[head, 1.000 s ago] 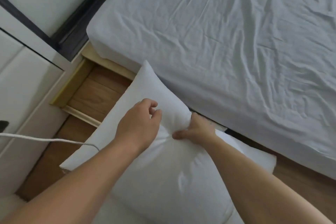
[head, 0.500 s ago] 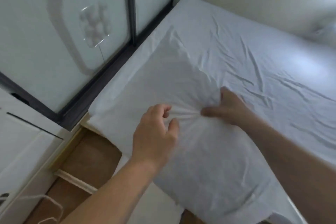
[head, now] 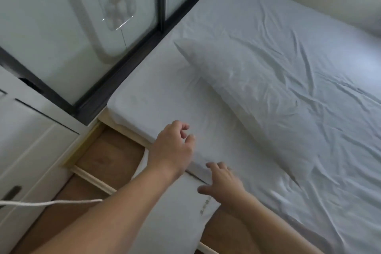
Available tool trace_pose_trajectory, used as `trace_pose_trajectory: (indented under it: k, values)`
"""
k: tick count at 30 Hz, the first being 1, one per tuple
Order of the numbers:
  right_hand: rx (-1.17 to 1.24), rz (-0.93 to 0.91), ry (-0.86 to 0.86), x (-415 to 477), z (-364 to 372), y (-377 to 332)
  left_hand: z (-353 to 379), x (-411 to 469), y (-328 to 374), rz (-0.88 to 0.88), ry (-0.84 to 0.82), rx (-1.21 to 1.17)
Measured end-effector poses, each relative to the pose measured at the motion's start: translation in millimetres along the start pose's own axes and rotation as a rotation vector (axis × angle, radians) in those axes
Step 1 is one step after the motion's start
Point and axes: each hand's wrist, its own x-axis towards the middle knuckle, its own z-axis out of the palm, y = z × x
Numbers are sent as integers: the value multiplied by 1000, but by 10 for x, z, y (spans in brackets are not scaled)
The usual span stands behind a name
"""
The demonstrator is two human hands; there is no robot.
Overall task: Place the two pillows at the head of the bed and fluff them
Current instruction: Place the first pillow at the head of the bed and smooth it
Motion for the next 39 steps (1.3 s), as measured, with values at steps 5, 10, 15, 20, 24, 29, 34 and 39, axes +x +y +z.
trace_pose_trajectory:
  k: [5, 10, 15, 20, 24, 29, 34, 39]
  values:
    - [25, 31, -94, 21, 684, 58, 91, -88, -673, -74, -39, 18]
    - [-33, -8, -254, 101, 1656, -11, 264, -133, -1525, -104, -37, 64]
    - [206, 267, -110, 413, 2615, -90, 670, -164, -2942, -232, -149, 369]
    - [541, 539, 99, 550, 3575, -235, 1318, -412, -4231, -411, -393, 561]
    - [562, 540, 330, 861, 3904, -222, 1744, -303, -4573, -258, -193, 533]
    - [491, 437, 370, 631, 3592, -256, 1525, -435, -4292, -108, -162, 496]
    - [483, 355, 356, -272, 2551, -659, 605, -861, -3296, -82, -142, 368]
    - [472, 199, 591, -556, 233, -850, -316, -356, -1307, 157, -12, 274]
